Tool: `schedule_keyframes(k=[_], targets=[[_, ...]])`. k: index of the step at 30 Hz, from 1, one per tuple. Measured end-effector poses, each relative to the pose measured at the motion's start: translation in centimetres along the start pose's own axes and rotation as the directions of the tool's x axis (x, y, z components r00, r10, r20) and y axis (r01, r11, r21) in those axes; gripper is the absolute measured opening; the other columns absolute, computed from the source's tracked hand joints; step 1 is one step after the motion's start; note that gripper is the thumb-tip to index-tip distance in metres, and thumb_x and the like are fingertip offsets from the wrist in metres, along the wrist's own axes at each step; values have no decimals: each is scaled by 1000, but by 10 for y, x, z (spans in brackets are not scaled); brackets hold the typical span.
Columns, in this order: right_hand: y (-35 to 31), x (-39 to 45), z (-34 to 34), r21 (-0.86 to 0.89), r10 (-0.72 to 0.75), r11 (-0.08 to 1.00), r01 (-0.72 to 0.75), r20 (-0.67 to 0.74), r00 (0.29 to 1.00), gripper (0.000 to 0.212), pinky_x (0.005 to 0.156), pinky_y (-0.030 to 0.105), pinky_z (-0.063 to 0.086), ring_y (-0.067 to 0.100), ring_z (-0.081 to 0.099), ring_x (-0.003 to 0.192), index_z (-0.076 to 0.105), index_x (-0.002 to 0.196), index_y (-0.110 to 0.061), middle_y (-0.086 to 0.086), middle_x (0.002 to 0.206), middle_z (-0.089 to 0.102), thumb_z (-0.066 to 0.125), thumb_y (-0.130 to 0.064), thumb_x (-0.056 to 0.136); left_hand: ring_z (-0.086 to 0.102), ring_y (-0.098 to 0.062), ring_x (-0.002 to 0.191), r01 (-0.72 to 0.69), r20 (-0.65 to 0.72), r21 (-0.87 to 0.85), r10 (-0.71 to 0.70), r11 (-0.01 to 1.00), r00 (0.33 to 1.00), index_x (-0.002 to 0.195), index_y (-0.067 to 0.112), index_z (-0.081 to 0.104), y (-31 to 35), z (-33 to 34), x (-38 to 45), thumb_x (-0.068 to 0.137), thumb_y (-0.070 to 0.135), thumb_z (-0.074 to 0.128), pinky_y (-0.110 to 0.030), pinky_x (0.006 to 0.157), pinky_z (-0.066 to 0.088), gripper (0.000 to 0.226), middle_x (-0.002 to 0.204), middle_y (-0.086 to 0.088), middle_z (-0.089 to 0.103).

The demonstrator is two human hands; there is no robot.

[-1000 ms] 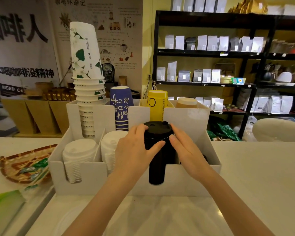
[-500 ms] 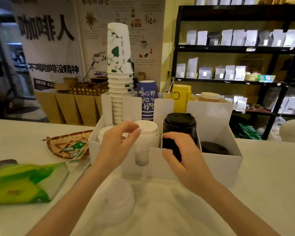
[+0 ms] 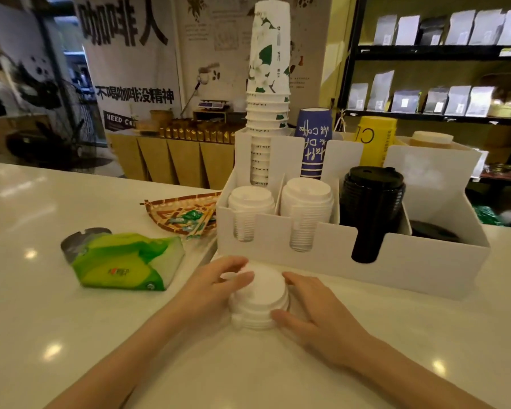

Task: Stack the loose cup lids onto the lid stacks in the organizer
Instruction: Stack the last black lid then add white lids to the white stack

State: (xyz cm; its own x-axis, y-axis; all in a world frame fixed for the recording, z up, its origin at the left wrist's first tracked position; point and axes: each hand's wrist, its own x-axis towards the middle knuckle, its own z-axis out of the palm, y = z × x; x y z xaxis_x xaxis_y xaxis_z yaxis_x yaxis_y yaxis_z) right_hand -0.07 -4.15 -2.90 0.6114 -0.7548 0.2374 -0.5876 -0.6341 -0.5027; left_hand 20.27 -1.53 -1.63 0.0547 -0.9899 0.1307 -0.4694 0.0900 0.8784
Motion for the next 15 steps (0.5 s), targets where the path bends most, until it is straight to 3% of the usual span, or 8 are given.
schedule_keyframes(k=[2, 4, 6, 11, 15], targets=[[0, -1, 2, 30, 10, 999, -10, 4, 1000, 63, 105, 29, 31, 8, 37, 121, 28, 134, -32, -12, 135, 43, 46, -56, 79, 54, -7, 107, 62, 90, -88, -55, 994, 994, 124, 21, 48, -2, 2, -6, 70, 37, 70, -13, 82, 47, 60, 121, 6, 56], [-1, -1, 4, 41, -11, 999, 11, 1, 1000, 59, 103, 29, 33, 4, 39, 118, 29, 133, -37, -15, 134, 46, 45, -57, 79, 48, -4, 115, 20, 141, 117, -37, 993, 989, 128, 30, 40, -4, 0, -7, 51, 53, 76, -22, 97, 41, 88, 126, 16, 49], [-2, -1, 4, 44, -16, 999, 16, 1, 1000, 58, 104, 27, 32, 1, 38, 119, 28, 132, -40, -19, 134, 45, 46, -57, 80, 39, -3, 121, -46, 176, 251, 1, 967, 984, 134, 31, 29, -3, -2, -9, 45, 52, 80, -23, 103, 31, 104, 131, 19, 40], [-2, 1, 3, 88, 9, 996, -9, 2, 1000, 58, 103, 28, 34, 2, 40, 119, 32, 131, -39, -18, 133, 47, 50, -55, 79, 27, -5, 131, -81, 227, 313, 9, 946, 974, 140, 29, 14, -6, -3, -12, 48, 46, 83, -24, 110, 24, 116, 147, 12, 27], [-1, 4, 4, 146, 35, 989, -37, 18, 999, 60, 103, 31, 36, 3, 42, 120, 35, 131, -38, -18, 132, 48, 51, -56, 75, 29, -5, 129, -105, 157, 328, 56, 939, 986, 139, 27, 17, -7, 0, -11, 52, 43, 82, -22, 108, 24, 110, 146, 10, 30]])
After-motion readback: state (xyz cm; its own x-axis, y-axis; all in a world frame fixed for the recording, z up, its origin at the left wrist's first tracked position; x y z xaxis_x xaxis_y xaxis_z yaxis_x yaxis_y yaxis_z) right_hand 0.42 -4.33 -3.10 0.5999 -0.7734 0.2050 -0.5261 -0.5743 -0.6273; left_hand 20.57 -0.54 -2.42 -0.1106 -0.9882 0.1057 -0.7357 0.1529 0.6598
